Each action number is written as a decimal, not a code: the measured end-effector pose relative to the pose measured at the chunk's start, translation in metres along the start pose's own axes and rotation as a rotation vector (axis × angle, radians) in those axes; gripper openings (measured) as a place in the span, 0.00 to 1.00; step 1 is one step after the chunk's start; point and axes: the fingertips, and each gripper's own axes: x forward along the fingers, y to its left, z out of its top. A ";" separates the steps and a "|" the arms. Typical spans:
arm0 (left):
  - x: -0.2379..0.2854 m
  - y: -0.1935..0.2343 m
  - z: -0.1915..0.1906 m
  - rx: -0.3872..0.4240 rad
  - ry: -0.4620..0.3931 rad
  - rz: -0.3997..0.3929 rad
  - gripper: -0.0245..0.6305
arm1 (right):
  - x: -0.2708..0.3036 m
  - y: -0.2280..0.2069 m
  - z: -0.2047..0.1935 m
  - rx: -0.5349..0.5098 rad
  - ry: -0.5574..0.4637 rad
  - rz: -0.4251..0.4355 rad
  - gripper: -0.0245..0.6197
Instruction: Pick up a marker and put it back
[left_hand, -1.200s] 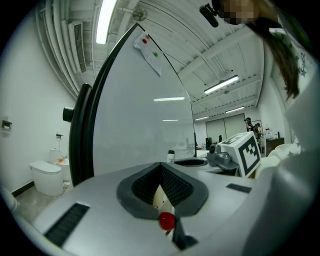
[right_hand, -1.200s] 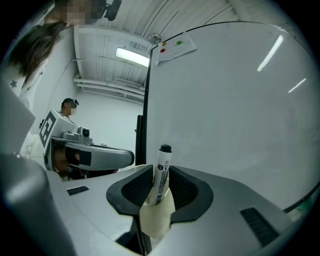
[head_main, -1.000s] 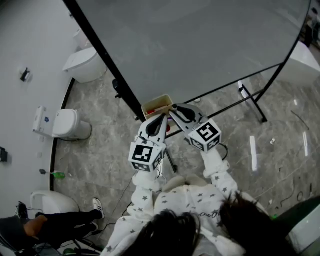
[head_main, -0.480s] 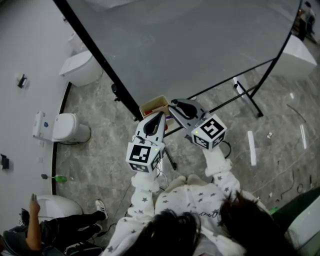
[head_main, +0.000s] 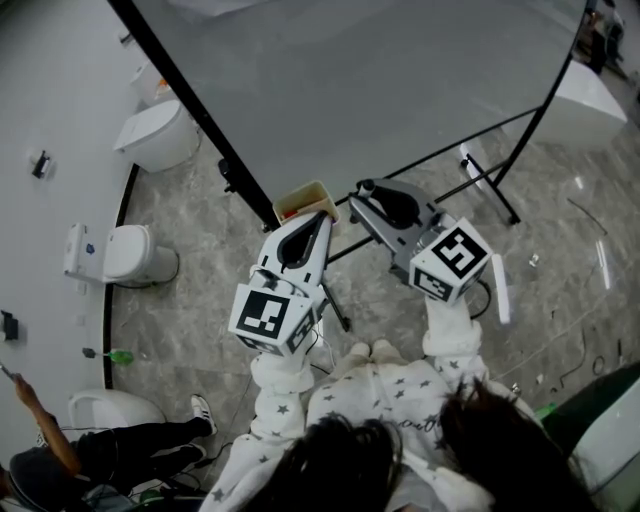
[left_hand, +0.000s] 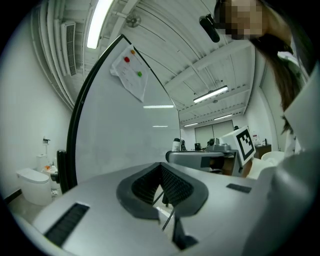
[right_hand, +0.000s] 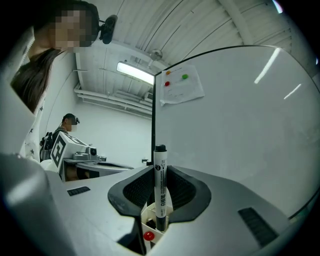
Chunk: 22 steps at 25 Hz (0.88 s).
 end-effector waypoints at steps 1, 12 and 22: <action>-0.002 -0.005 0.006 -0.004 -0.009 -0.008 0.04 | -0.004 0.002 0.004 -0.002 -0.003 0.000 0.17; 0.003 -0.017 0.014 0.000 -0.006 -0.028 0.04 | -0.014 0.006 0.015 -0.014 -0.018 0.005 0.17; 0.001 -0.011 0.010 -0.013 -0.001 -0.008 0.04 | -0.008 0.009 0.013 -0.008 -0.017 0.030 0.17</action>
